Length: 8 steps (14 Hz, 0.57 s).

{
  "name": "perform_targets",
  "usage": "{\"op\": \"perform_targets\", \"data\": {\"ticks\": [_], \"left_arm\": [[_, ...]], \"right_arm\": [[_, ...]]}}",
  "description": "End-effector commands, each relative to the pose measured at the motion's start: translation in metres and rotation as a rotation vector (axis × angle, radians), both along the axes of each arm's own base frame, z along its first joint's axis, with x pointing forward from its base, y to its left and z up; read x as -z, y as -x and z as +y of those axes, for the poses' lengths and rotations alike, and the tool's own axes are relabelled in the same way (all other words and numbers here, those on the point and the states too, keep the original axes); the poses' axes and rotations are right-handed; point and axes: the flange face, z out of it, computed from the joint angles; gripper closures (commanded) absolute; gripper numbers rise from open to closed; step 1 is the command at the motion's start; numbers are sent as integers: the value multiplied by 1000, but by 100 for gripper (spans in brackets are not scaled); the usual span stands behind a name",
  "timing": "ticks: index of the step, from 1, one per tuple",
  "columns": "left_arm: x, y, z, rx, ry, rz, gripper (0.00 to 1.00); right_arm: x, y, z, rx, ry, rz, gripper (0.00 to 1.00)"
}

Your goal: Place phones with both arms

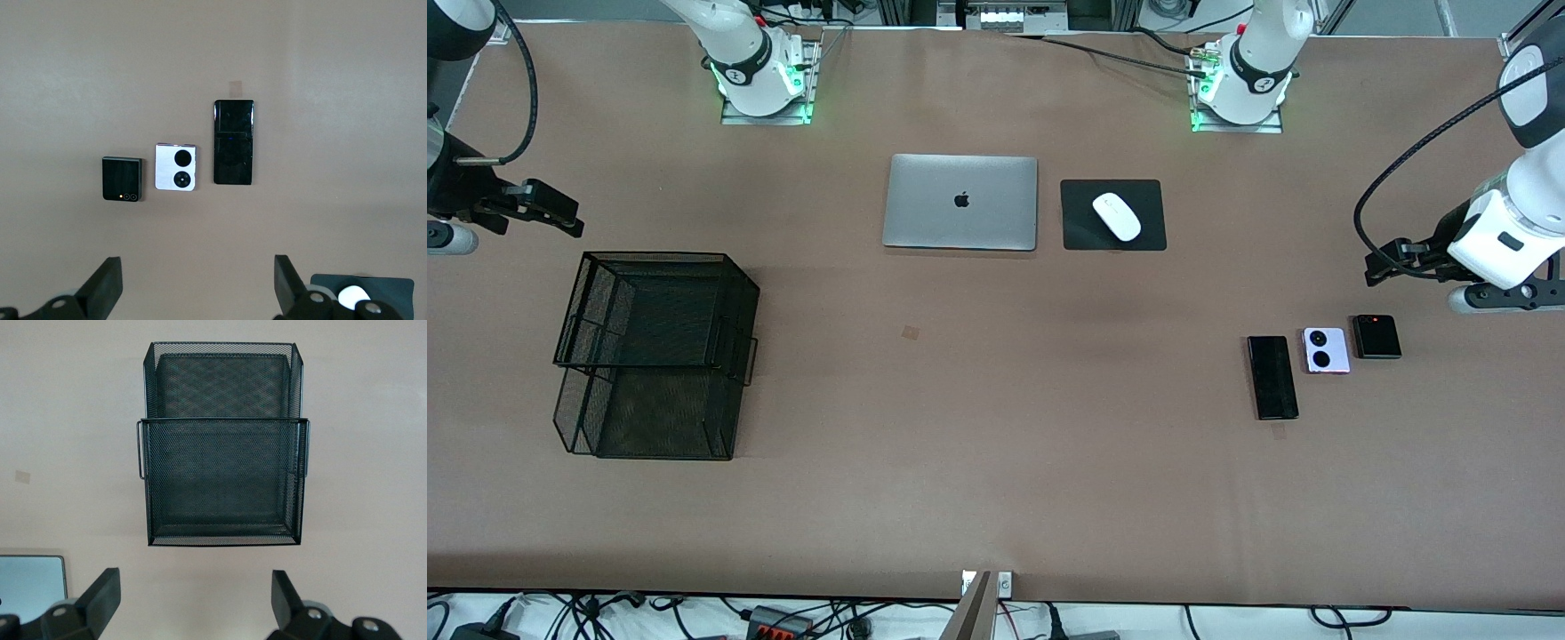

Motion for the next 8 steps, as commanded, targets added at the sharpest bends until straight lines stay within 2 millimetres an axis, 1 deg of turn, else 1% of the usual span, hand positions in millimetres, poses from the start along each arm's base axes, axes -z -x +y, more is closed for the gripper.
{"op": "perform_targets", "data": {"ticks": [1, 5, 7, 8], "left_arm": [[-5, 6, 3, 18, -7, 5, 0], [-1, 5, 3, 17, -4, 9, 0], [7, 3, 3, 23, -1, 17, 0], [19, -1, 0, 20, 3, 37, 0]], "right_arm": [[-1, 3, 2, -4, 3, 2, 0], [-1, 2, 0, -1, 4, 0, 0], [1, 1, 0, -1, 4, 2, 0], [0, 2, 0, -1, 4, 2, 0]]}}
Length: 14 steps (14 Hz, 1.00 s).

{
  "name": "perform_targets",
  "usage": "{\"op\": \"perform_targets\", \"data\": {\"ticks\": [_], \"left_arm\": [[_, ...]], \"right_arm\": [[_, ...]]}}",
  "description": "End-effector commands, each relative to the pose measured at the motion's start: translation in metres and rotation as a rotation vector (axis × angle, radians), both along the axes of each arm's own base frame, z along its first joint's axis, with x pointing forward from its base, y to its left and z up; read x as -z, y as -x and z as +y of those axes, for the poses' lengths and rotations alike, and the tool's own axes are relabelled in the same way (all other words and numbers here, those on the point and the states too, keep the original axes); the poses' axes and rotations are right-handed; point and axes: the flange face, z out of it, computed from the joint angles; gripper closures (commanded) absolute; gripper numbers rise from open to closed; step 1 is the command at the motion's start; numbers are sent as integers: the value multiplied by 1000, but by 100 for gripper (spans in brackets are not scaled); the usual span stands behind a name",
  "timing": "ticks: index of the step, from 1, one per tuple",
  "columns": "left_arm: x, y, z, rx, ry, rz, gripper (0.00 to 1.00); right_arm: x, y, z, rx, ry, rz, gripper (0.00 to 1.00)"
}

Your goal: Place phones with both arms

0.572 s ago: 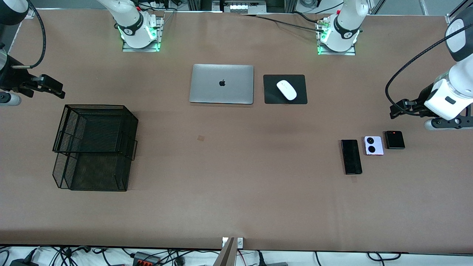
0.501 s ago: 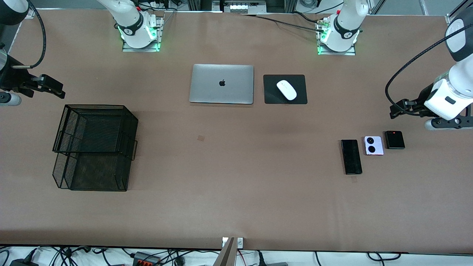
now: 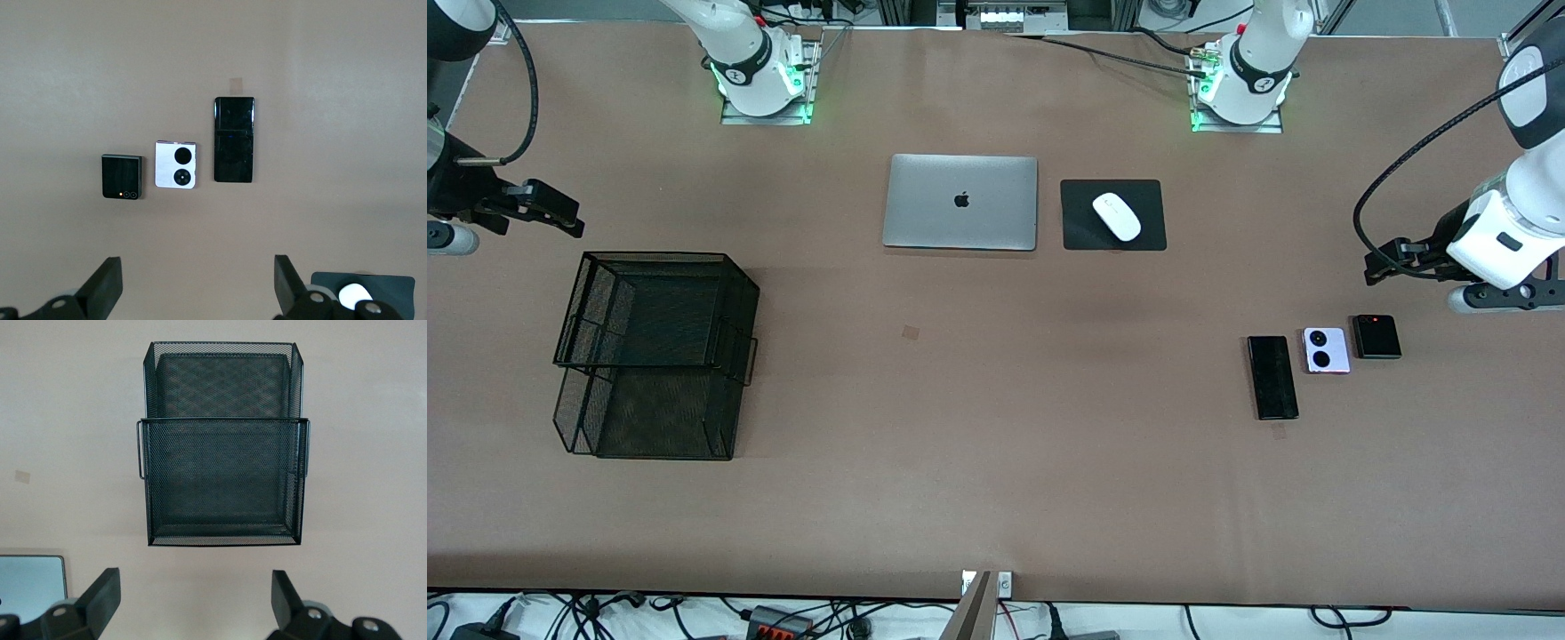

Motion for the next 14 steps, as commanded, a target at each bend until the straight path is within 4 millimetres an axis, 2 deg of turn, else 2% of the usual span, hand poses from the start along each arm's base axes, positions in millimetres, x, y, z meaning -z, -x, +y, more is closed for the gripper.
{"op": "perform_targets", "data": {"ticks": [1, 3, 6, 10, 12, 14], "left_arm": [[24, -5, -4, 23, 3, 37, 0], [46, -17, -21, 48, 3, 40, 0], [114, -45, -42, 61, 47, 45, 0], [193, -61, -42, 72, 51, 20, 0], [232, -64, -35, 55, 55, -23, 0], [248, -62, -19, 32, 56, -43, 0]], "right_arm": [[0, 2, -1, 1, 4, 0, 0], [1, 1, -1, 1, 2, 2, 0], [5, -1, -1, 1, 4, 10, 0], [8, -3, -1, -1, 7, 17, 0], [9, -4, 0, -3, 7, 14, 0], [10, -4, 0, -1, 6, 17, 0]]}}
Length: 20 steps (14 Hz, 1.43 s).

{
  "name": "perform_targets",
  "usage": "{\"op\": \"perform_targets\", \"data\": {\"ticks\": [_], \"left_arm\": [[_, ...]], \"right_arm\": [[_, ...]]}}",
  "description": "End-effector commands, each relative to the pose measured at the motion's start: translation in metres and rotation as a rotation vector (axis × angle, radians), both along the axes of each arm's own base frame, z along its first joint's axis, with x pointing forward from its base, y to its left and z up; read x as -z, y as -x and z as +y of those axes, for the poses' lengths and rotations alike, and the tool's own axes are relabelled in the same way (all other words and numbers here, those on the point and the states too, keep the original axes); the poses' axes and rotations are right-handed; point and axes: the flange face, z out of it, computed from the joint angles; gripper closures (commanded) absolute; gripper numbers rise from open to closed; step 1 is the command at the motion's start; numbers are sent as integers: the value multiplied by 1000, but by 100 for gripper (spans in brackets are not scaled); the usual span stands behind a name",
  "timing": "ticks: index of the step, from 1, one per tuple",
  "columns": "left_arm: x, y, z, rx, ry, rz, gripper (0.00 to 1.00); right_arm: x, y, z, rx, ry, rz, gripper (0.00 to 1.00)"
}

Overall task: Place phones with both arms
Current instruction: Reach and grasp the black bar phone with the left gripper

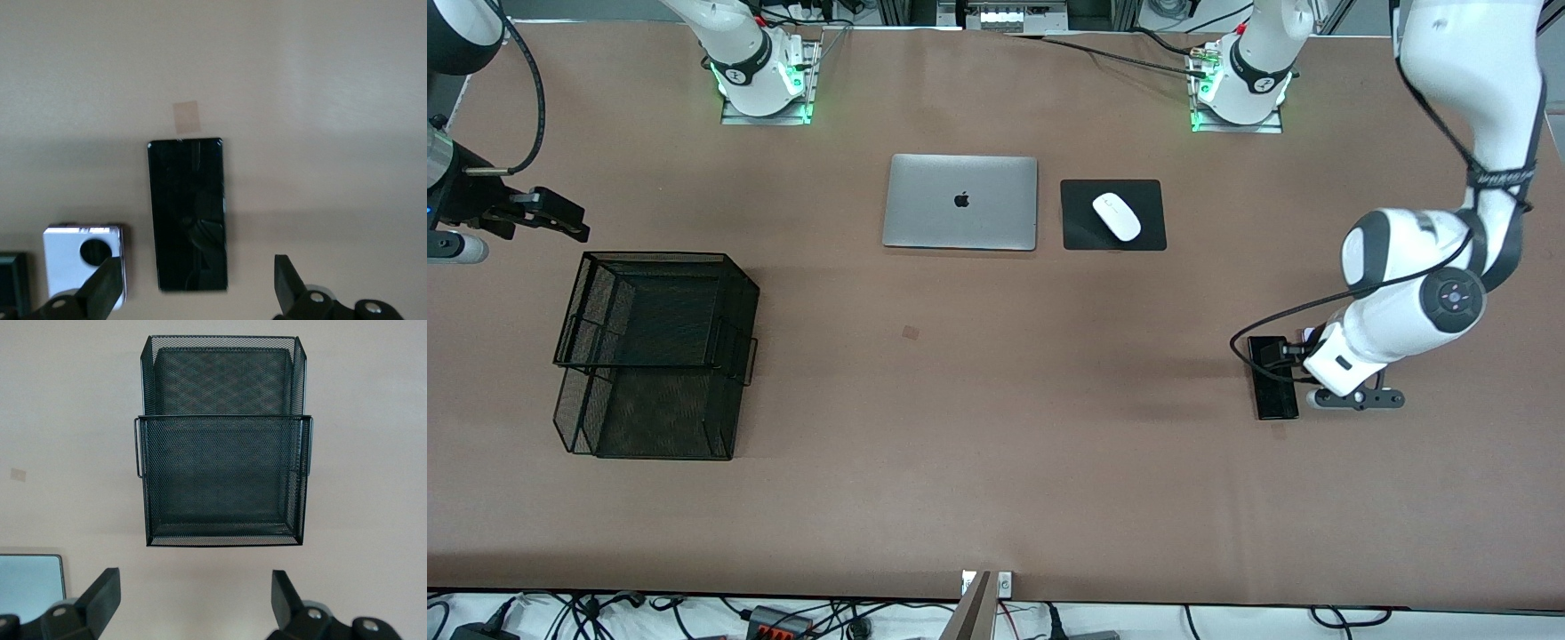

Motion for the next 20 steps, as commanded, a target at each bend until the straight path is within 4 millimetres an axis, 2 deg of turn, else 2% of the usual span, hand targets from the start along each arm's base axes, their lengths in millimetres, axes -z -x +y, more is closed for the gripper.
{"op": "perform_targets", "data": {"ticks": [1, 4, 11, 17, 20], "left_arm": [[14, 5, 16, -13, 15, -34, 0], [52, 5, 17, -17, 17, -50, 0], [85, 6, 13, 22, 20, -43, 0], [99, 7, 13, 48, 21, -56, 0], [101, 8, 21, 36, 21, -53, 0]], "right_arm": [[-1, 0, 3, -8, 8, -1, 0], [1, 0, 4, -2, 9, 5, 0], [5, -1, 2, -5, 8, 11, 0], [11, -5, 3, -10, 10, 18, 0], [13, -5, 3, -10, 10, 27, 0]]}}
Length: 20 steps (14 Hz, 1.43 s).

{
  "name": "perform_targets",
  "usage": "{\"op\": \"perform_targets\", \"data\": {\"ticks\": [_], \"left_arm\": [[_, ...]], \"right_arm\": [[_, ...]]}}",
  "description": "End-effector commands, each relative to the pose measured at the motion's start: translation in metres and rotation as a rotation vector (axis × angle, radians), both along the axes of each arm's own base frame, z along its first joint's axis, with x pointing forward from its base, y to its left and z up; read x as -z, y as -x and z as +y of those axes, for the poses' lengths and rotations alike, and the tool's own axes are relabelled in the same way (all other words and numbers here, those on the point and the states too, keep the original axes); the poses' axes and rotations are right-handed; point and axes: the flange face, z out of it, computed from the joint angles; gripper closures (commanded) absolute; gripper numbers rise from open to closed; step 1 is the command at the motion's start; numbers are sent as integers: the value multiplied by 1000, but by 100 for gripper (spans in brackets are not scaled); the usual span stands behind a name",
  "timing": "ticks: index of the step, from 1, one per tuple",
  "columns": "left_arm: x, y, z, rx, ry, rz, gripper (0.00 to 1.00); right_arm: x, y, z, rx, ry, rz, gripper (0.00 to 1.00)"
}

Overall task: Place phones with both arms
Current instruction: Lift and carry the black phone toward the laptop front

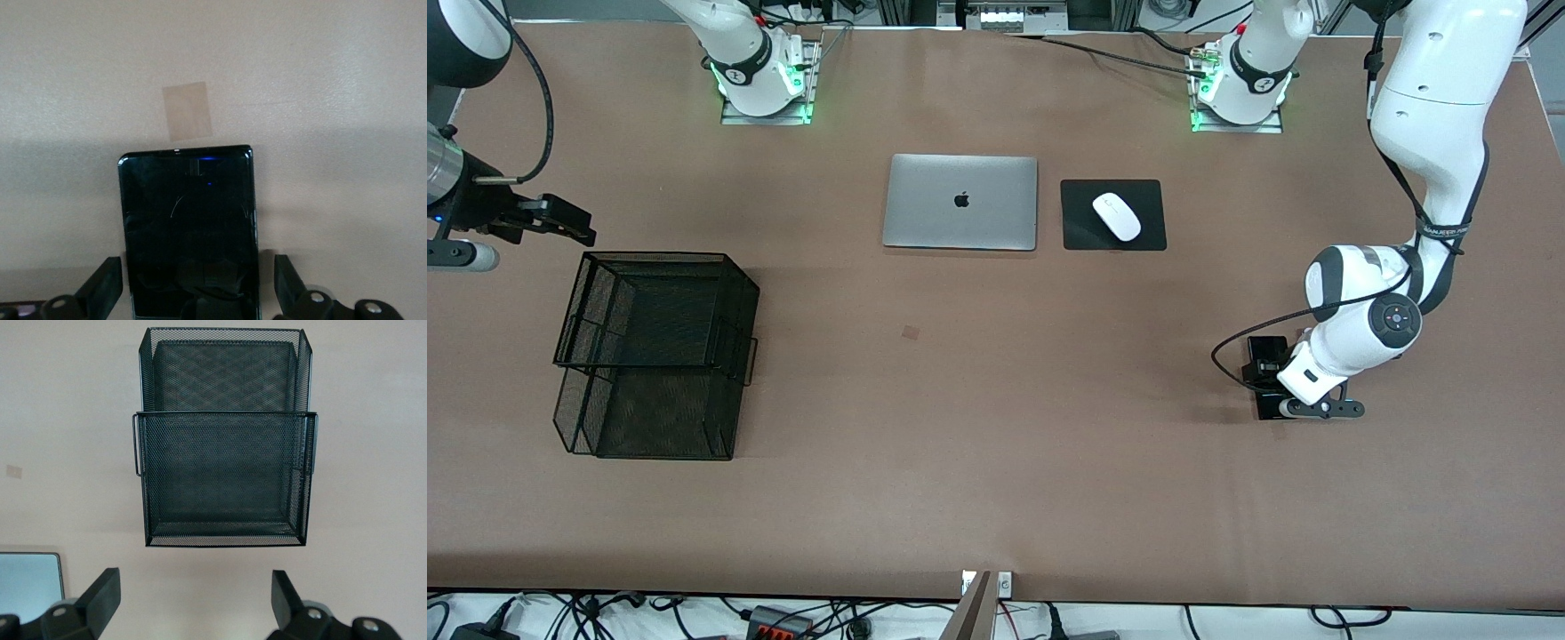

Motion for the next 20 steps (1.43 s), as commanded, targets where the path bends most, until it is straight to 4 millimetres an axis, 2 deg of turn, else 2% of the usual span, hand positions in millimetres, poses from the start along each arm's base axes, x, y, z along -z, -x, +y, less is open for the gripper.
{"op": "perform_targets", "data": {"ticks": [1, 2, 3, 5, 6, 10, 11, 12, 13, 14, 15, 17, 18, 20], "left_arm": [[-1, 0, 7, 7, 10, -12, 0], [1, 1, 7, 4, 13, -9, 5], [1, 0, 8, -3, 16, -10, 15], [1, 1, 3, 1, 26, -9, 16], [3, 1, 2, -5, 29, -6, 20], [2, 1, 0, -10, 31, -4, 47], [-2, 1, -7, -9, 38, -3, 52], [-5, -1, -10, -31, 40, -6, 53], [-11, -3, -21, -47, 49, -9, 56], [-17, -2, -39, -61, 62, 19, 57], [-30, -7, -56, -110, 70, 33, 57], [-54, -11, -110, -202, 77, 84, 56], [-69, -14, -140, -256, 70, 105, 56], [-91, -13, -215, -344, 73, 102, 56]], "right_arm": [[-1, 2, 1, -6, 9, 6, 0], [-1, 2, 2, -8, 9, 7, 0], [0, 1, 2, -7, 9, 7, 0], [0, 1, 2, -6, 9, 3, 0], [0, 1, 2, -6, 10, 1, 0], [0, 0, 3, -7, 10, 0, 0], [0, 0, 3, -9, 9, 0, 0], [0, 1, 3, -7, 8, 1, 0], [0, 0, 3, -7, 7, 0, 0], [-1, 0, 3, -6, 4, -4, 0], [-1, 0, 5, -9, 4, -4, 0], [0, -1, 11, -19, 4, -5, 0], [3, -2, 12, -20, 4, -1, 0], [7, -5, 10, -18, 4, 2, 0]]}}
